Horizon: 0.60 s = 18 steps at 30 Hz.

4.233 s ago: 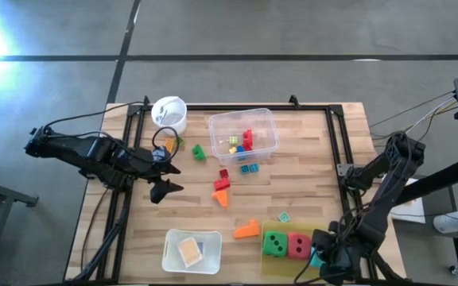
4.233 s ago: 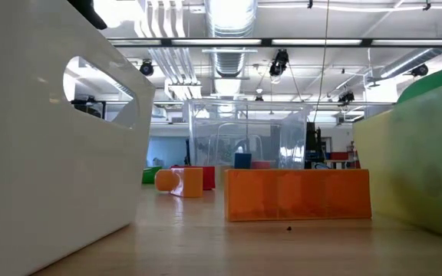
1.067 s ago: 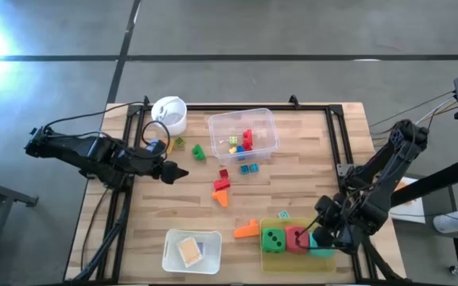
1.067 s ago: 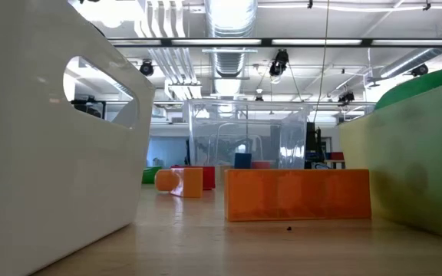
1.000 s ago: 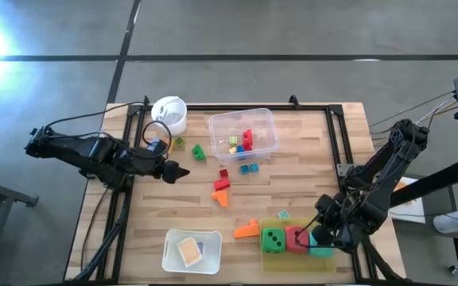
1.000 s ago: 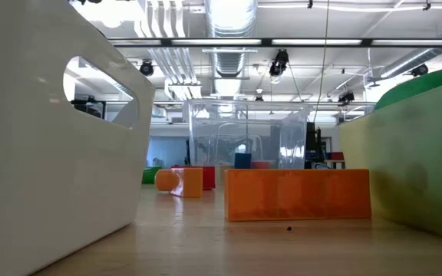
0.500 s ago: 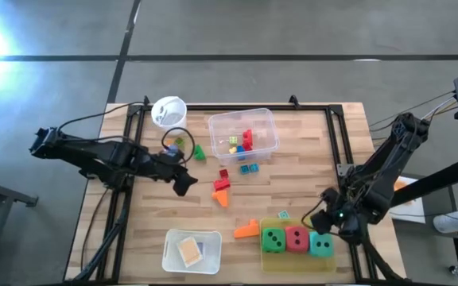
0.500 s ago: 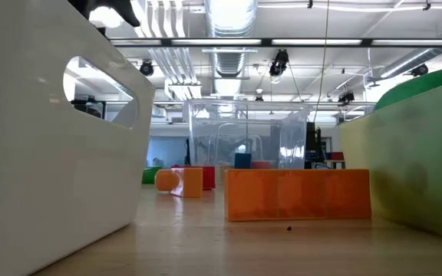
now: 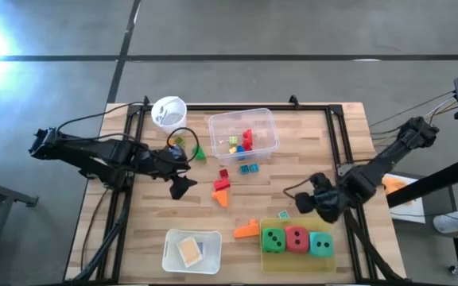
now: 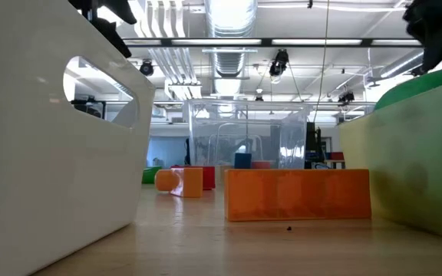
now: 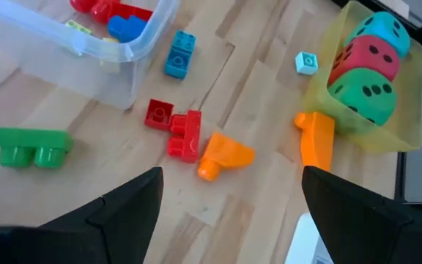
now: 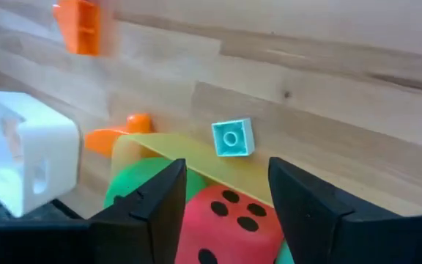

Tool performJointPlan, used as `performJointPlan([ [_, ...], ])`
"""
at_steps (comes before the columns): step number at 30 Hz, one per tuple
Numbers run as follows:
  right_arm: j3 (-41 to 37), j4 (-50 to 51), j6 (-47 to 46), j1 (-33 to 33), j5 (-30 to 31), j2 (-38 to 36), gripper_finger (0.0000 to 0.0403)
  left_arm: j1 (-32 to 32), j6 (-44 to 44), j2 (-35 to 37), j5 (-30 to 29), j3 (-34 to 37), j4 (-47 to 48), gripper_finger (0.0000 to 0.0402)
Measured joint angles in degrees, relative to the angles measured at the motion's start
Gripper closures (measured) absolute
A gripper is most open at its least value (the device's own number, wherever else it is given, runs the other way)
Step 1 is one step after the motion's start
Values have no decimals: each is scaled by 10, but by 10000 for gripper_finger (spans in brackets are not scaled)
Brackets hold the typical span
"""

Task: Pick & Place Toys
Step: Put the light blue game piece into the transparent bin

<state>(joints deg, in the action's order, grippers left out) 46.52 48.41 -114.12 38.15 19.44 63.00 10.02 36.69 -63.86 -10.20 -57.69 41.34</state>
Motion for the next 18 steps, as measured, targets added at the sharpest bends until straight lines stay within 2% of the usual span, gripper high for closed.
performJointPlan([
  [2,0,-2,20,-30,-26,1,207,0,-7,0,5,0,0,71],
  [9,0,-62,93,-91,-38,2,197,0,-27,0,13,0,2,71],
  [18,-2,-75,89,-125,-158,56,197,0,-22,0,25,0,5,71],
])
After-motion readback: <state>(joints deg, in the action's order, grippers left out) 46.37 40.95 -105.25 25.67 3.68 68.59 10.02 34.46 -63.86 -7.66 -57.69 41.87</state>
